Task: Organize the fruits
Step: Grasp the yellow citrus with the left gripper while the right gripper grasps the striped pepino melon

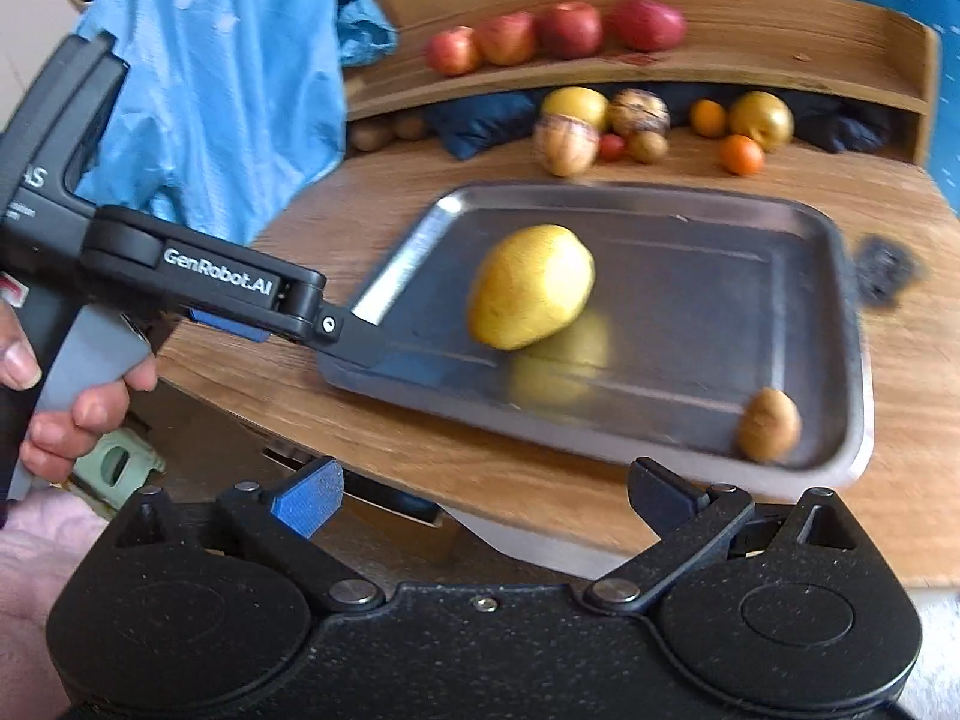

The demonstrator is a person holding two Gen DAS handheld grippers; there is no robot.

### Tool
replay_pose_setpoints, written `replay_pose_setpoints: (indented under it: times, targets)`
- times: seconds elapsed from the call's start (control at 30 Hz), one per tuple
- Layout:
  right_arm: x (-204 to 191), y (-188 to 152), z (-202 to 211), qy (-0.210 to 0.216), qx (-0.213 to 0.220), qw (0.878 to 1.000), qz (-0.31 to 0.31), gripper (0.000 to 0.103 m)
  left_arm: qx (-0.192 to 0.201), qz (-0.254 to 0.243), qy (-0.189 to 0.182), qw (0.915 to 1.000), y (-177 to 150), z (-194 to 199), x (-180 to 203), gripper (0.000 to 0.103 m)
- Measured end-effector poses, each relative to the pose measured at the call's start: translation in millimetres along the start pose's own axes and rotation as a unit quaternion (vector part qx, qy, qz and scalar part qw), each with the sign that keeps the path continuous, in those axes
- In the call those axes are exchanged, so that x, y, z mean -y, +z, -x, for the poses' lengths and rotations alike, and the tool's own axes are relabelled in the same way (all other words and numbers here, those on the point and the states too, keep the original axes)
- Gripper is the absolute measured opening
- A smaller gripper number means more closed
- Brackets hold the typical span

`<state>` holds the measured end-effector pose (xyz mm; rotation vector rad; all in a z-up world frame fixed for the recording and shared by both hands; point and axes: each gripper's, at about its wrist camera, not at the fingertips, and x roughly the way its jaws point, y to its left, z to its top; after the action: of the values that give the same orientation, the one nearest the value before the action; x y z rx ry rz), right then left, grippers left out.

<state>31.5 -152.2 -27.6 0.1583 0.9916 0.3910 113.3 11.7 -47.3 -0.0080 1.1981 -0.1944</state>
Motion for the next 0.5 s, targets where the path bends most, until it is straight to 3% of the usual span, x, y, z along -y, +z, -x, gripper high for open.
replay_pose_setpoints:
  times: [0.23, 0.5]
  targets:
    - [-6, 19, -13, 0.009, 0.010, 1.000, 0.010, 0.102, -0.019, 0.046, 0.028, 0.9984, 12, -9, -30, 0.102]
    - [0, 49, -30, -0.017, 0.034, 0.999, -0.005, 0.102, -0.024, 0.036, 0.025, 0.9988, 45, -26, -41, 0.102]
